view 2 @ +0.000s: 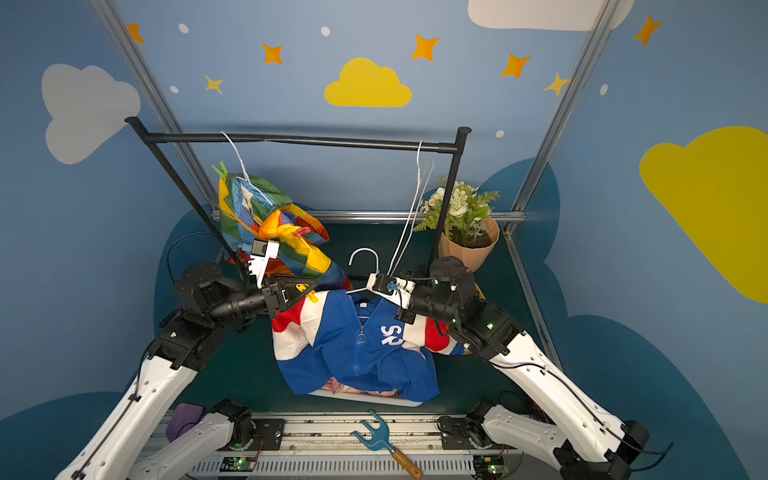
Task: Remove the clothespins securing jackets to the hanger
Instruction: Remove the clothespin from the hanger, then place the clothespin in the storage box.
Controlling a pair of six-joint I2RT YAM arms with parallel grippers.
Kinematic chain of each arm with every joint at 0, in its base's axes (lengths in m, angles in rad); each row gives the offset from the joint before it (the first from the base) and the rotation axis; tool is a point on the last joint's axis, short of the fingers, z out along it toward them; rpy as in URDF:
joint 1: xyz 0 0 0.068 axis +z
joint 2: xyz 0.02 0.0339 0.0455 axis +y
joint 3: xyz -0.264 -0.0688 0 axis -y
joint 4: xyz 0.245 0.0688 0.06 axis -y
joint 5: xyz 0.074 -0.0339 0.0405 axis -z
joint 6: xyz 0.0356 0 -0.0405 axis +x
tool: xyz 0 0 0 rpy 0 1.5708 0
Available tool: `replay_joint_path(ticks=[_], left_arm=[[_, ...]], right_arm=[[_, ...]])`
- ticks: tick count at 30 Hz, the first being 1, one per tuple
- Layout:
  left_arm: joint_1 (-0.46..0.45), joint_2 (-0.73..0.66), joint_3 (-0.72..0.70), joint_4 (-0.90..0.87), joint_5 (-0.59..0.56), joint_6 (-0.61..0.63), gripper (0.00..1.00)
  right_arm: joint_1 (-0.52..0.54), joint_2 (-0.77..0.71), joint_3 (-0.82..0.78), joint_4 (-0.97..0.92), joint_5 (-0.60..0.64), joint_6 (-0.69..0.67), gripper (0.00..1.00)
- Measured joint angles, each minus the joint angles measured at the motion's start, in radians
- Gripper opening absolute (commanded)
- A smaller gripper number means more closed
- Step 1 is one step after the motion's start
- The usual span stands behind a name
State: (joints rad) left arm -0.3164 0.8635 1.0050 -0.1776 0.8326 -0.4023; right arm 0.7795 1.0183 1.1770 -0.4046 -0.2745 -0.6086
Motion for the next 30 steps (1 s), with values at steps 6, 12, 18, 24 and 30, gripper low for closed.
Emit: replay_joint_path(ticks=[6,12,18,24,30], left_arm=[[0.002,0.014,0.074,-0.018,-0.009,0.029,0.04],[-0.019,0.021,0.085,-0.031,-0.022,0.036,0.04],[-0.276,-0.016,0.066,-0.043,-0.195,0.071,0.04],[-0.621,-0.062,-0.015,0.022,-0.509,0.113,0.04],[-0.99,0.134,-0.074,0.264,-0.888,0.21,0.04]], right_arm=[[0.0,-0.003,-0.027,-0.029,0.005,-0.021,0.0],[0.0,0.022,-0.005,-0.052,0.051,0.002,0.0],[0.001,0.156,0.134,-0.079,0.079,0.076,0.0],[-0.001,0.207,0.184,-0.109,0.099,0.116,0.0],[-0.004,0.241,0.239,-0.153,0.098,0.156,0.0]])
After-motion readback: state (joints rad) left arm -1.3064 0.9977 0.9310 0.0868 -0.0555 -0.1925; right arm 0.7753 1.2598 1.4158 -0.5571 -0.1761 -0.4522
